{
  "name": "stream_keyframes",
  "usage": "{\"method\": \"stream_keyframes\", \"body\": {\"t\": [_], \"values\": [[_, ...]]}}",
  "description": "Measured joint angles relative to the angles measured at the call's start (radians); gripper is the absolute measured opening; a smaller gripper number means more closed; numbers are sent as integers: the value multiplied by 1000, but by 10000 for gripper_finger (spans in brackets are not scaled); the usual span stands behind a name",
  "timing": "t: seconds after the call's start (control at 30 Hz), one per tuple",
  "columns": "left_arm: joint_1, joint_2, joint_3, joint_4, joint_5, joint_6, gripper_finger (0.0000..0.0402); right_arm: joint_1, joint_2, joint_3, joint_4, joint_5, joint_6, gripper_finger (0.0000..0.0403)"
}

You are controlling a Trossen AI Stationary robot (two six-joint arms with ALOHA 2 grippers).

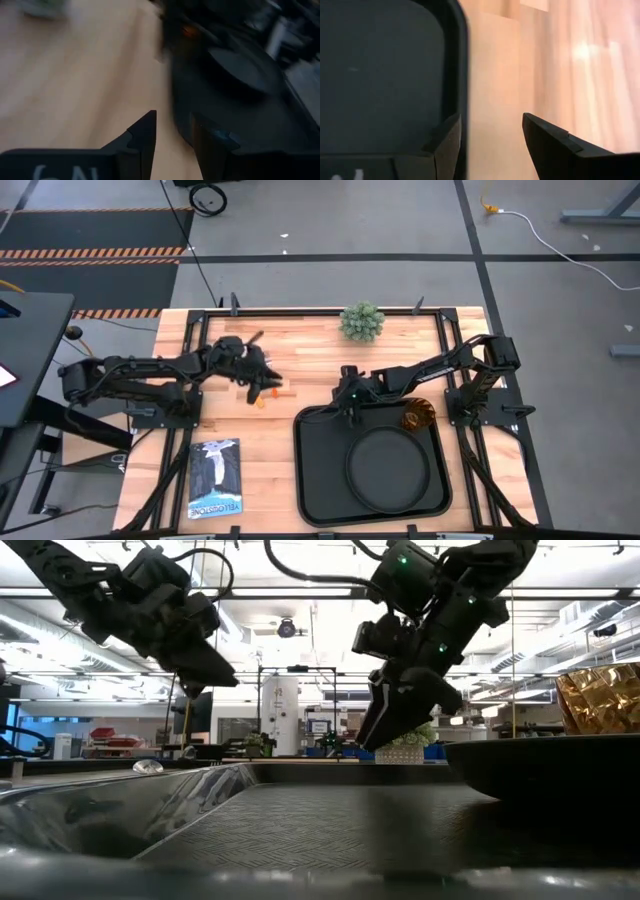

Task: Pick and place plate/cup/fork/spoon on tray
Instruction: Adjust the black tray

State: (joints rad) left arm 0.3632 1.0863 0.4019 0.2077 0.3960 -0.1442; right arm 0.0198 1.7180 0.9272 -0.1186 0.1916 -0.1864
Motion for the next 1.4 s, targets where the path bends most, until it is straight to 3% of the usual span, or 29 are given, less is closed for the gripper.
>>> {"method": "stream_keyframes", "body": {"t": [0.2, 0.47, 0.7, 0.9, 1.23, 1.4], "values": [[-142, 6, 0, -61, -44, -16, 126, -44, -2, 0, -7, 75, 0, 218], [-313, 37, 3, -77, -300, -141, 126, -103, -20, 0, -11, 121, -10, 217], [-406, 192, 93, -73, -461, -218, 126, -129, -125, 0, -15, 162, -65, 217], [-435, 336, 231, -143, -555, -201, 128, -141, -238, 0, -69, 155, -52, 217], [-436, 536, 393, -191, -612, -99, 216, -121, -311, 0, -144, 133, 7, 217], [-440, 624, 475, -256, -622, -50, 220, -112, -311, 0, -146, 128, 11, 217]]}}
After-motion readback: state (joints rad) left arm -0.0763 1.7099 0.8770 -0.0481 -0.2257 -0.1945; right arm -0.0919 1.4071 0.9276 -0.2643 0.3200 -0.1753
